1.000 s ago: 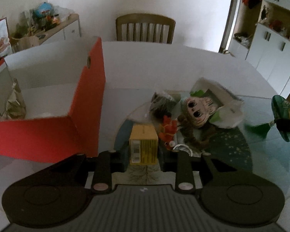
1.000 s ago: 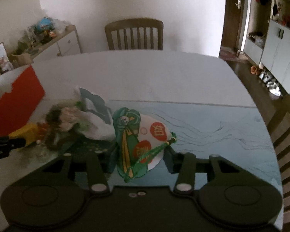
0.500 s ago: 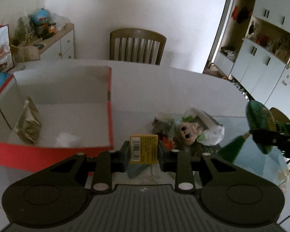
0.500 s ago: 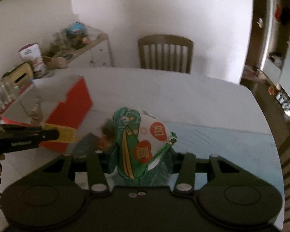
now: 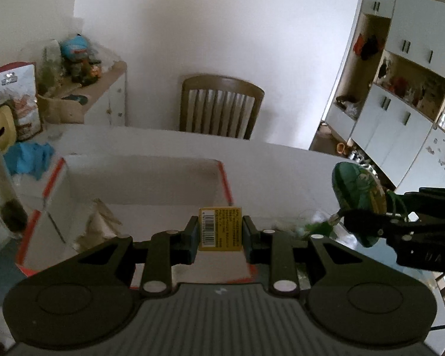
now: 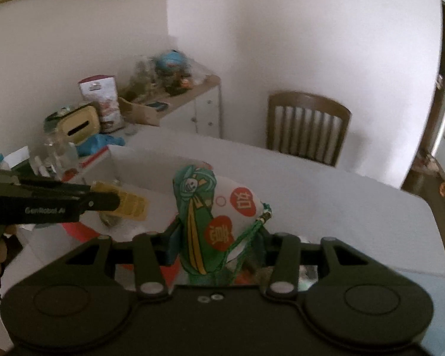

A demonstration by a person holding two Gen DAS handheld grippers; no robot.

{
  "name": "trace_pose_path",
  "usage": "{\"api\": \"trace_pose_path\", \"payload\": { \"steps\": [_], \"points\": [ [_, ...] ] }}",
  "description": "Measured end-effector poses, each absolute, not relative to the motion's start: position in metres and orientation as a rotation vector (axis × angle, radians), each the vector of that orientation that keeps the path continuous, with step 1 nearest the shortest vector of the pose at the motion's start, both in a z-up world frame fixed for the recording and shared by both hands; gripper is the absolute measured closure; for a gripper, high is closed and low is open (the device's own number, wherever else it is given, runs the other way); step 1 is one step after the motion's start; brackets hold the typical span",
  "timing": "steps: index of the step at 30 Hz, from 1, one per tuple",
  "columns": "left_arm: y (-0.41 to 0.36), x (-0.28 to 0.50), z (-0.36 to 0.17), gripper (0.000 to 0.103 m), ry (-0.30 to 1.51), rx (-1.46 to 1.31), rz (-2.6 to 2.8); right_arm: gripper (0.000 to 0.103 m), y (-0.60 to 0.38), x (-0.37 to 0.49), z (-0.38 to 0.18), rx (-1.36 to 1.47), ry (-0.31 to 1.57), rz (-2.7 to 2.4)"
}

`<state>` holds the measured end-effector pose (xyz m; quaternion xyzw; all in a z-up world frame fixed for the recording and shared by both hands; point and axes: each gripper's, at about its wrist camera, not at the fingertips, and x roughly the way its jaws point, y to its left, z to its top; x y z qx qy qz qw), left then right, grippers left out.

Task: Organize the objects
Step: 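Carry yellow box in left tool and green packet in right tool to cardboard box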

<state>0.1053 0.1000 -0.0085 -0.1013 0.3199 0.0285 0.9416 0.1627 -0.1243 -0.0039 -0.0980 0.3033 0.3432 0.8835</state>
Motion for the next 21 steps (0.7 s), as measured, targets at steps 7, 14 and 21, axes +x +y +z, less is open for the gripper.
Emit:
{"api": "trace_pose_path", "payload": {
  "steps": [7,14,21],
  "points": [
    [0.156,0.117,-0.005,0.075,0.634,-0.204,0.091,0.057,-0.062,0.166,-0.002,-0.237,0.612,0.77],
    [0.194,0.14,-0.016,0.075,0.64,-0.203,0.102,0.057,-0.007,0.173,-0.009,-0.286,0.596,0.776],
    [0.213,0.169,-0.047,0.075,0.719,-0.233,0.075,0.057,0.039,0.19,-0.036,-0.348,0.649,0.763]
  ]
}}
